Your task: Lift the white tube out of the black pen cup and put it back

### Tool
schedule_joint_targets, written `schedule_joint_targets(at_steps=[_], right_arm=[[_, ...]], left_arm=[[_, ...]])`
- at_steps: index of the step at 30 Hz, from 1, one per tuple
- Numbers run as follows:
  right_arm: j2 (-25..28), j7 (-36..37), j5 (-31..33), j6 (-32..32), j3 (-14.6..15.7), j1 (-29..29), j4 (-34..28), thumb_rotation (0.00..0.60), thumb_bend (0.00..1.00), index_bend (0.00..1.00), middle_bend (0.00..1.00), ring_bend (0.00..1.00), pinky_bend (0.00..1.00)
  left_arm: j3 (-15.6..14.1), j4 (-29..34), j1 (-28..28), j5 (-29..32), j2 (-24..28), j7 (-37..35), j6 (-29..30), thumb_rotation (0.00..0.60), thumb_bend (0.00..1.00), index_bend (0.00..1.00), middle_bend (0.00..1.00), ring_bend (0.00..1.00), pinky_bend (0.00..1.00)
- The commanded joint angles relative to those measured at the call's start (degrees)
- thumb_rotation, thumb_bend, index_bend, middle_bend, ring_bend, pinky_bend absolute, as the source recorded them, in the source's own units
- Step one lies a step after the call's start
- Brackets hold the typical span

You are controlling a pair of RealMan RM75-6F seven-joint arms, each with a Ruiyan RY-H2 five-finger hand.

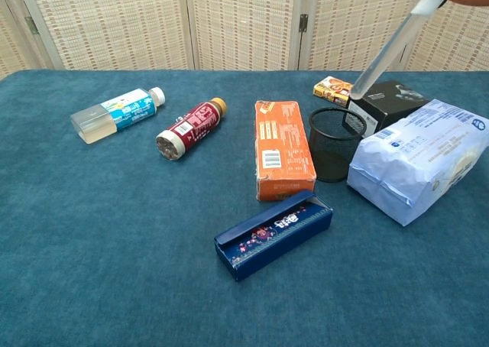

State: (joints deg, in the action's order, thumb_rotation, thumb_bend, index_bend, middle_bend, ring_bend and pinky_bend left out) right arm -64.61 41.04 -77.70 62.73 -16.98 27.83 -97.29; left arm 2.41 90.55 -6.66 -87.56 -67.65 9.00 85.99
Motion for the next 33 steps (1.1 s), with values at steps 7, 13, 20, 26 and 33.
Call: schedule_joint_targets(at_steps=[7, 13, 20, 26, 33], right_arm=[[0.3, -28.2, 3.5, 2.6, 1.6, 0.5, 2.4, 0.600, 0.37, 0.64, 0.50, 0.27, 0.13], [-2.4, -37.8, 3.6, 6.0, 1.6, 1.1, 4.0, 0.600, 0.37, 0.64, 0.49, 0.27, 0.13], [1.5, -18.9, 6.6, -1.3, -0.2, 0.6, -2.8, 0.600, 0.37, 0.64, 0.49, 0.27, 0.13], [6.5, 0.1, 4.7, -7.0, -1.6, -0.3, -6.6, 0.600, 0.37, 0.64, 0.49, 0.27, 0.13], [8.2, 0.9, 2.8, -8.1, -0.6, -0.2, -5.1, 0.600, 0.37, 0.64, 0.49, 0.27, 0.13]], left_arm=[[0.1, 0.1, -0.1, 0.0, -0.1, 0.3, 0.0, 0.600, 0.29, 0.12, 0.12, 0.10, 0.08], [0.1, 0.2, -0.1, 0.3, -0.1, 0.5, -0.1, 0.600, 0.29, 0.12, 0.12, 0.10, 0.08], [0.1, 0.2, -0.1, 0.3, -0.2, 0.6, -0.3, 0.600, 0.29, 0.12, 0.12, 0.10, 0.08], [0.1, 0.1, -0.2, 0.3, -0.2, 0.6, -0.4, 0.600, 0.29, 0.12, 0.12, 0.10, 0.08], [0.0, 0.1, -0.3, 0.1, -0.5, 0.6, -0.5, 0.600, 0.29, 0.12, 0.12, 0.10, 0.08]])
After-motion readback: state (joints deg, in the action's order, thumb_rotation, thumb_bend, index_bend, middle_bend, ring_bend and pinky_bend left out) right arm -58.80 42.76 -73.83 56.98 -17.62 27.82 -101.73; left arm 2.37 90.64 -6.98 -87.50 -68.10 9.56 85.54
